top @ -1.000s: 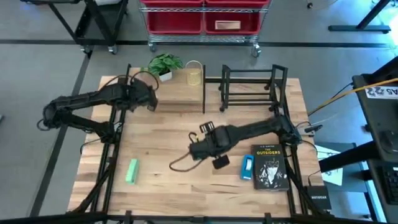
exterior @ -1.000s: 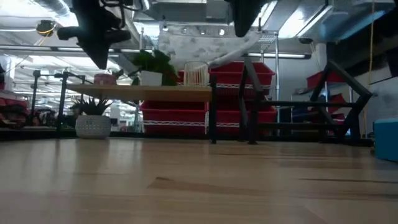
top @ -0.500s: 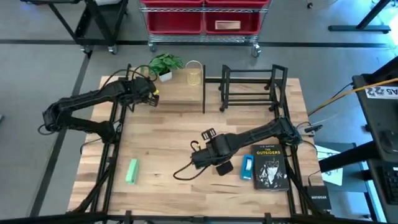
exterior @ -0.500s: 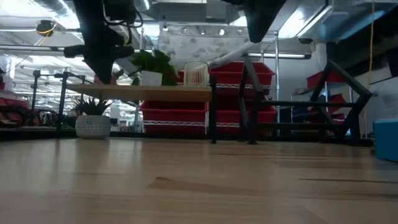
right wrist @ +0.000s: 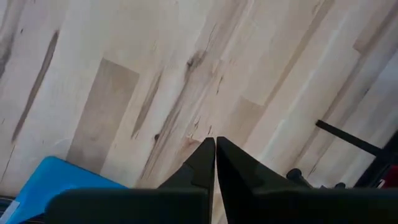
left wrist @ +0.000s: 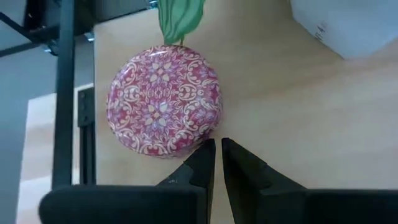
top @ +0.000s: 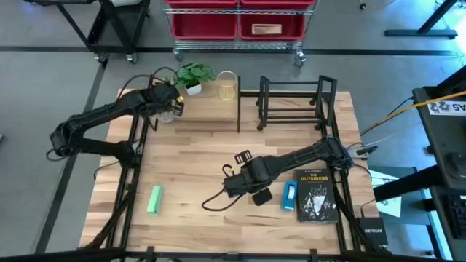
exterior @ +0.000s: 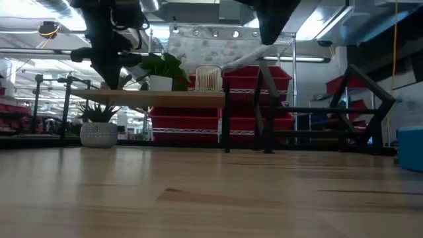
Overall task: Stock shelves
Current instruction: Put the red scented candle on the shelf, then put the green stapler under the shelf
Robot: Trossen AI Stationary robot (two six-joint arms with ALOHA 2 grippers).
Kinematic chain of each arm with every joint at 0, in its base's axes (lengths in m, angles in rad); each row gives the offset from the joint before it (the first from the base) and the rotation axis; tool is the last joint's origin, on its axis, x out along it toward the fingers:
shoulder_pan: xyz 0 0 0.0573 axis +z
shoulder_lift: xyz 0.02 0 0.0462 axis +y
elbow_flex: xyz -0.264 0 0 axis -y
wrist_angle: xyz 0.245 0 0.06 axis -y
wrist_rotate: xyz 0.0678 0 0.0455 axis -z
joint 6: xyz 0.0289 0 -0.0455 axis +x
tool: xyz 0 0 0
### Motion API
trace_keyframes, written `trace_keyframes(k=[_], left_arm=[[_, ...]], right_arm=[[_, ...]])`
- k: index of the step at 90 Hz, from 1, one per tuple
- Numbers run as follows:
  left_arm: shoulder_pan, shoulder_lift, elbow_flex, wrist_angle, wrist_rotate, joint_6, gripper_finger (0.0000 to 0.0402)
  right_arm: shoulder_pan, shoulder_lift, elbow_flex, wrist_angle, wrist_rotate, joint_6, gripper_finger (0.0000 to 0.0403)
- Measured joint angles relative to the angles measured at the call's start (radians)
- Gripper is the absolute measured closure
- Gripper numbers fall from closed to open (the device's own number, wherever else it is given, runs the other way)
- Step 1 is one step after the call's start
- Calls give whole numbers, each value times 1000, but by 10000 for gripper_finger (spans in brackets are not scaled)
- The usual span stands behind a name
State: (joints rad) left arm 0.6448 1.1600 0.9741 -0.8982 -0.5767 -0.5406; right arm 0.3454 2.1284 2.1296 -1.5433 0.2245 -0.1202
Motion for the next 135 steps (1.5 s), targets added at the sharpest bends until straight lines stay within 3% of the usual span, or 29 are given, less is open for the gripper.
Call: trace_keyframes(k=[41, 58, 69, 84, 93, 104, 118, 135], left_arm=[[40, 1, -29, 139, -8, 117, 387], [-16, -26, -11, 144, 0, 156, 387], [-95, -76, 54, 147, 153, 157, 387], [-247, -166, 194, 126, 403, 158, 387], [-383, -207, 280, 30, 467, 122, 387], [-603, -213, 348, -128, 434, -39, 394], [-877, -141, 351, -246, 341, -359, 400], [-1118, 31, 350, -383, 435, -791, 401]], right_arm=[[1, 0, 0, 0, 0, 11, 403], [1, 0, 0, 1, 0, 24, 403], [-5, 0, 0, 55, -27, -53, 403], [-38, 0, -16, 197, -200, -157, 403], [-42, 0, -65, 253, -226, -189, 403], [-38, 0, -162, 340, -229, -194, 403], [-34, 2, -297, 450, -229, -120, 403], [9, 1, -429, 571, -190, -65, 403]])
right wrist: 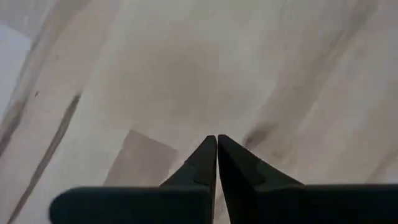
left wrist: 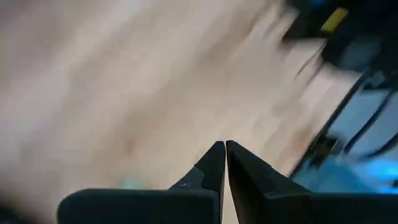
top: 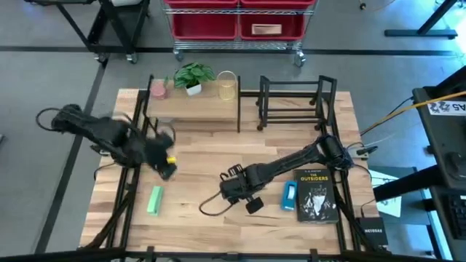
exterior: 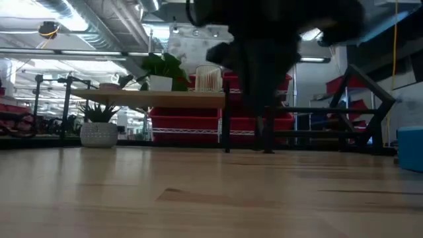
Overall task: Stock shelves
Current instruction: Put the green stapler under the shelf
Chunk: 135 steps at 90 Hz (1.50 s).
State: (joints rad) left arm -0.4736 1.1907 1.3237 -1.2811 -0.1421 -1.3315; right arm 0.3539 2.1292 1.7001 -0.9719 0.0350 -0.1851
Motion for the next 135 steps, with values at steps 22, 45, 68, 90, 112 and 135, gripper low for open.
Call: trace_keyframes(k=[22, 45, 68, 90, 112, 135], left_arm=[[-184, 208, 0, -80, 243, -362, 386], [-263, 269, -77, -71, 384, -453, 273], [-282, 219, -267, 111, 378, -573, 155], [-282, 216, -471, 351, 367, -652, 132], [-279, 216, -579, 507, 365, -660, 140], [-266, 216, -586, 535, 343, -652, 257]], right_arm=[[61, 0, -100, 157, 51, -13, 403], [75, 0, -155, 221, 51, -4, 403], [75, 0, -196, 256, 51, 27, 403], [79, 0, -197, 283, 51, 27, 403], [79, 0, -197, 295, 51, 27, 403], [78, 0, -197, 287, 51, 24, 403]])
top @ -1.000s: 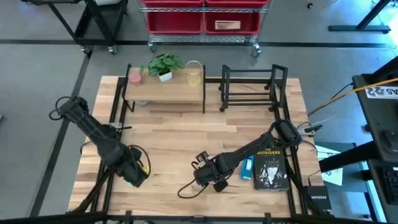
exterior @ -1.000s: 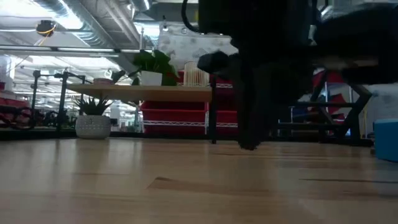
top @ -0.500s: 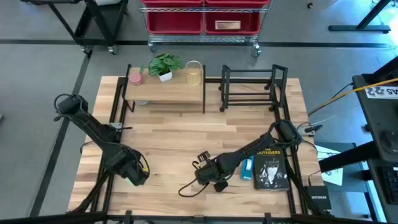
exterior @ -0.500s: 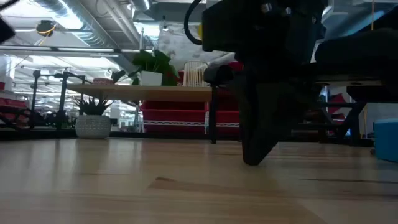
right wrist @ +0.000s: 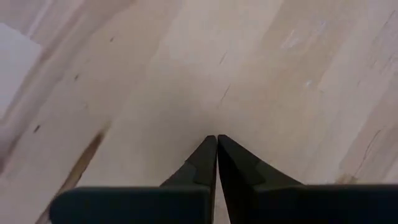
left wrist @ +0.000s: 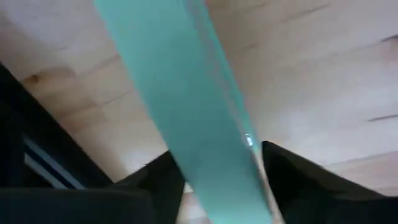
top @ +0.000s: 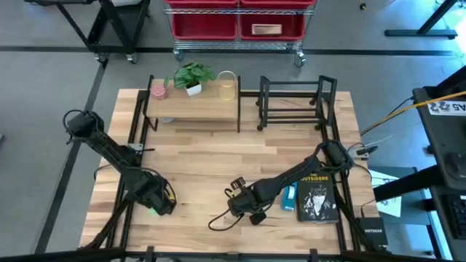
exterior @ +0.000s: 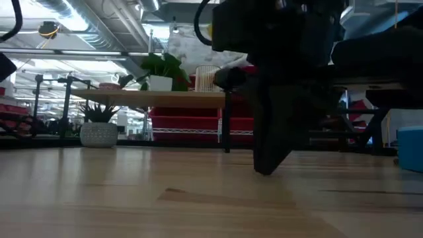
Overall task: Stock shelves
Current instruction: Put the green stapler under the shelf
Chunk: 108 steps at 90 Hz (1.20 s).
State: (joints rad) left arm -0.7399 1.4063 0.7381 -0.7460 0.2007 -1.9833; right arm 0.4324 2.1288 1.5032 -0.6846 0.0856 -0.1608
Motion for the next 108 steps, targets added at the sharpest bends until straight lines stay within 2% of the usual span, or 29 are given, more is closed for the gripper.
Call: trace_keyframes(k=[7, 15, 31, 50, 62, 72, 88, 108], left_arm=[[20, 0, 0, 2, 2, 27, 309], [62, 0, 11, -3, -29, 89, 309], [226, 0, 75, 0, -177, 302, 309], [535, 3, 91, -3, -268, 673, 309], [755, 5, 91, -1, -274, 895, 309], [916, 5, 91, 1, -277, 1023, 309], [1094, 5, 91, 6, -273, 1132, 309], [1170, 1, 93, 14, -253, 1186, 308]], right_arm=[[0, -4, 0, -37, 2, 3, 403], [0, -16, 0, -104, 19, 25, 403], [0, -86, 0, -232, 85, 79, 403], [0, -209, 0, -271, 125, 108, 403], [0, -248, 0, -235, 124, 108, 403], [0, -259, 0, -230, 116, 110, 403], [0, -259, 0, -228, 94, 116, 403], [0, -259, 0, -205, 87, 129, 403]])
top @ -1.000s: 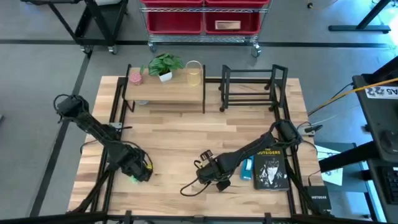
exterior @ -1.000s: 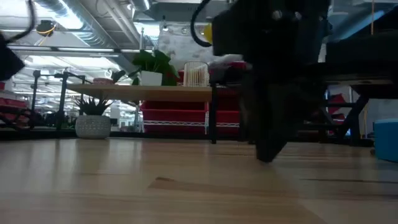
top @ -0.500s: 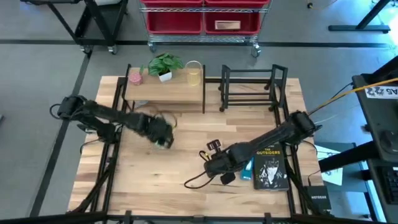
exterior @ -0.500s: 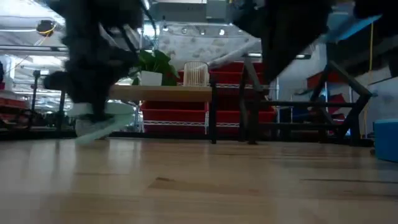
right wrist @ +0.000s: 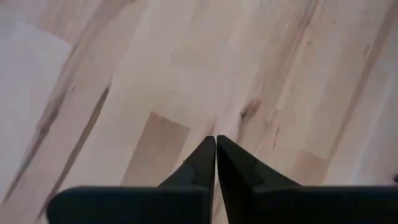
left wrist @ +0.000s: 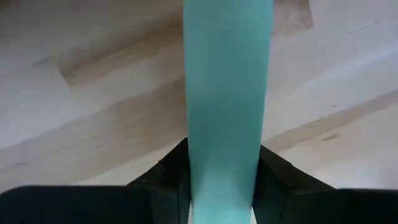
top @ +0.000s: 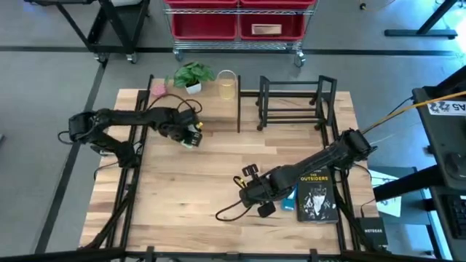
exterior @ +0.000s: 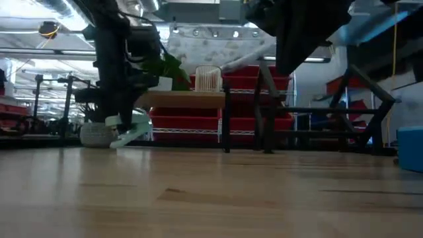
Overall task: Stock shelves
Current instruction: Put the green stapler under the shelf
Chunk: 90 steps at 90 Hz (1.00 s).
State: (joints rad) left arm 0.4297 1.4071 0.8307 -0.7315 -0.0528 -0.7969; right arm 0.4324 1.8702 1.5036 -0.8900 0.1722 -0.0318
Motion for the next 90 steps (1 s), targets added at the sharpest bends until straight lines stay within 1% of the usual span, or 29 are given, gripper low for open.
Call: trace_keyframes(k=[41, 48, 71, 79, 90], left_arm=[[-55, 5, -1, 18, -36, -18, 296], [-56, 5, -1, 17, -35, -25, 284], [-57, 5, -1, 18, -36, -32, 219], [-57, 5, -1, 17, -37, -31, 208], [-77, -9, -1, 8, -48, -34, 205]], right_arm=[[0, 0, 0, 19, 0, 3, 403], [0, 0, 0, 28, 0, 4, 403], [0, 1, 0, 28, 0, 8, 403], [0, 1, 0, 28, 0, 9, 403], [0, 1, 0, 28, 0, 26, 403]])
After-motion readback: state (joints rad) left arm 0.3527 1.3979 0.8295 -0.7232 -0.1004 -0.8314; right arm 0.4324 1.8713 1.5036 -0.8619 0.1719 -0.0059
